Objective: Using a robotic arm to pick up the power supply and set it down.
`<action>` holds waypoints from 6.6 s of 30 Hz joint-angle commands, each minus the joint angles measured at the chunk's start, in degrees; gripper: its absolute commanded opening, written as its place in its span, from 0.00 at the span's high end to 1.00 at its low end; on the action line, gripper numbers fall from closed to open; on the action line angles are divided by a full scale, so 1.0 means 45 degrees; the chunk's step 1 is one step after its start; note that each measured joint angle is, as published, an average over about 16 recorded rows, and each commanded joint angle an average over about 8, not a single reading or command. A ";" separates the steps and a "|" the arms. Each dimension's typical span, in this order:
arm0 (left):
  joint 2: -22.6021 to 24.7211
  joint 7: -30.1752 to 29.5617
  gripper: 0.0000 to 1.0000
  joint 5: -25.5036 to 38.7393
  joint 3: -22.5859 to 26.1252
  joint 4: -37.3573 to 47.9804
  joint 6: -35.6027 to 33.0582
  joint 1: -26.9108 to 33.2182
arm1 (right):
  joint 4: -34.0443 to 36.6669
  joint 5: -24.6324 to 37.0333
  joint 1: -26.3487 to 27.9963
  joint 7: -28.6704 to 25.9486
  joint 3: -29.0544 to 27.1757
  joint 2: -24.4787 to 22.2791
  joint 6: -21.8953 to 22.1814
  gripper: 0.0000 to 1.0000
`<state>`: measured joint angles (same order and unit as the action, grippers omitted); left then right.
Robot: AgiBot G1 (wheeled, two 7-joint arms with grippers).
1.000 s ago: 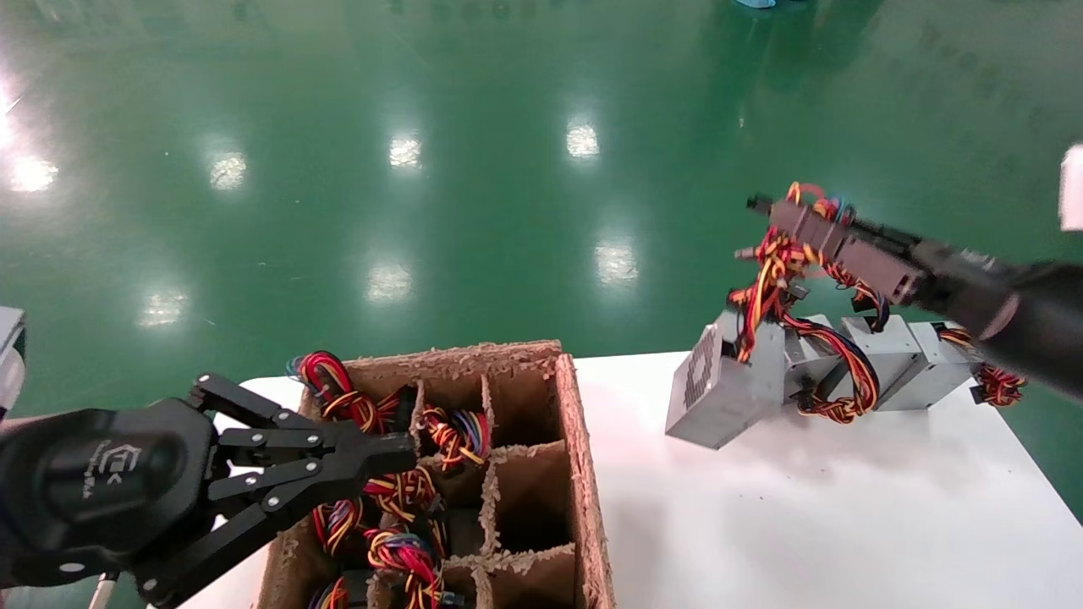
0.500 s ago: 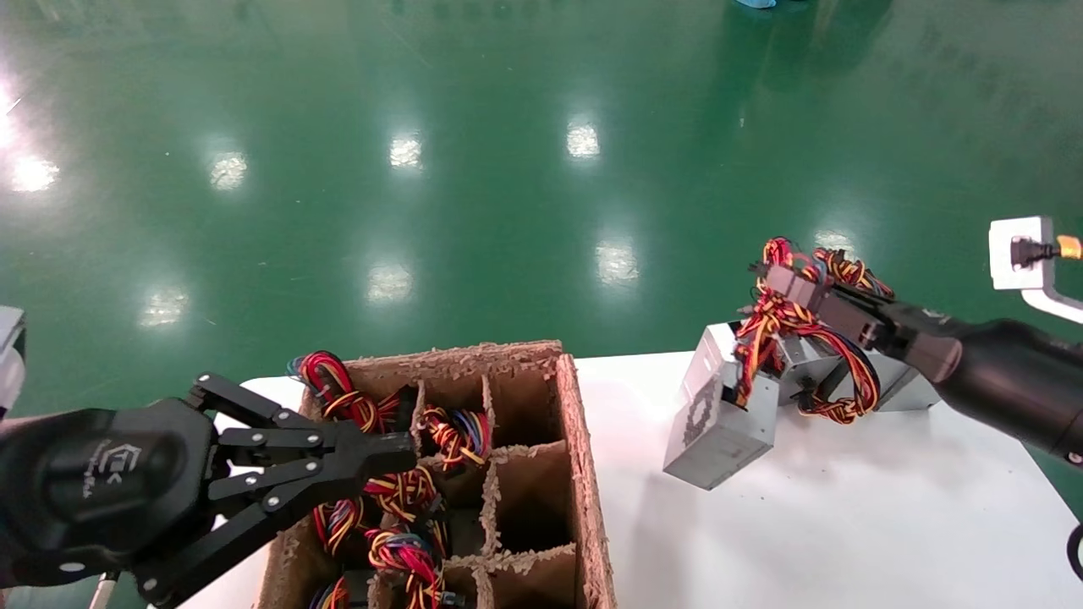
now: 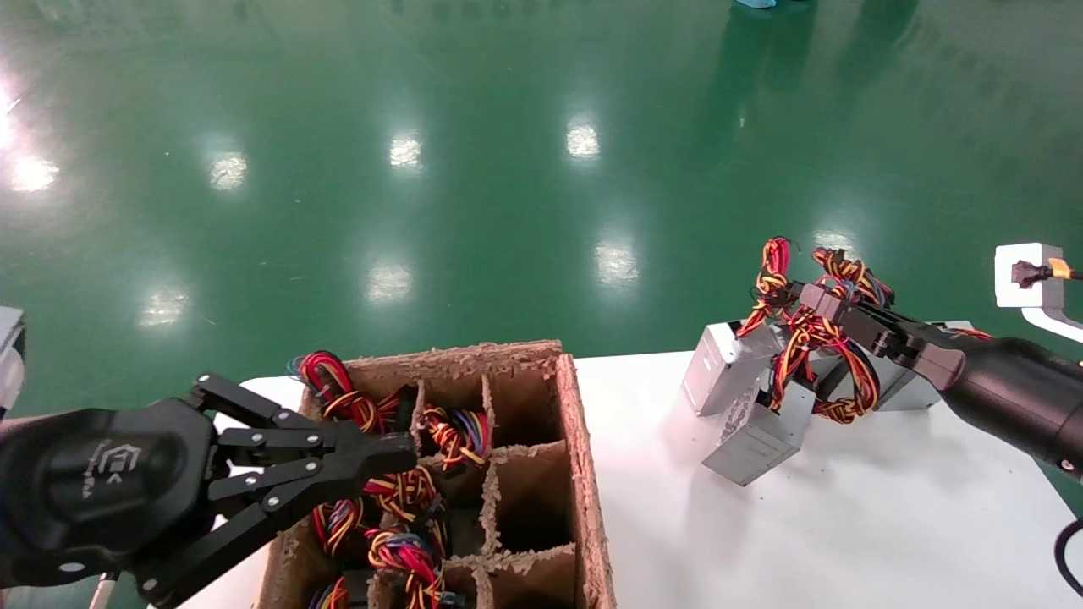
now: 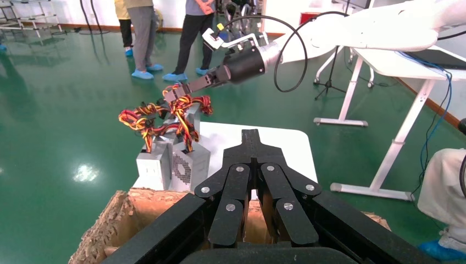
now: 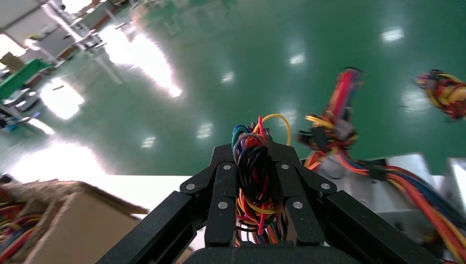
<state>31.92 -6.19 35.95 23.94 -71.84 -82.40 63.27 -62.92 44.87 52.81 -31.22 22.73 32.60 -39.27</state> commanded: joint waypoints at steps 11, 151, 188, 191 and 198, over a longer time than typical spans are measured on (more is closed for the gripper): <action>0.0000 0.0000 1.00 0.0000 0.0000 0.0000 0.0000 0.0000 | -0.0119 0.0594 -0.0101 -0.0736 0.0437 0.0241 0.1789 1.00; -0.0002 0.0002 0.00 -0.0003 0.0004 0.0000 0.0002 0.0001 | -0.2335 0.0250 0.1276 0.2819 -0.1295 0.1157 -0.3475 0.00; -0.0003 0.0003 0.00 -0.0007 0.0003 0.0003 0.0006 -0.0002 | -0.2370 -0.0729 0.1981 0.4630 -0.1502 0.0496 -1.0750 0.00; -0.0003 0.0003 0.00 -0.0007 0.0003 0.0003 0.0006 -0.0002 | -0.2369 -0.0731 0.1982 0.4615 -0.1502 0.0497 -1.0682 0.00; -0.0003 0.0003 0.00 -0.0007 0.0003 0.0003 0.0005 -0.0002 | -0.2365 -0.0725 0.1970 0.4580 -0.1502 0.0512 -1.0504 0.00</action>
<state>31.91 -6.18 35.92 23.95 -71.83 -82.37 63.26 -73.57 41.62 61.68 -10.60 15.97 34.90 -86.60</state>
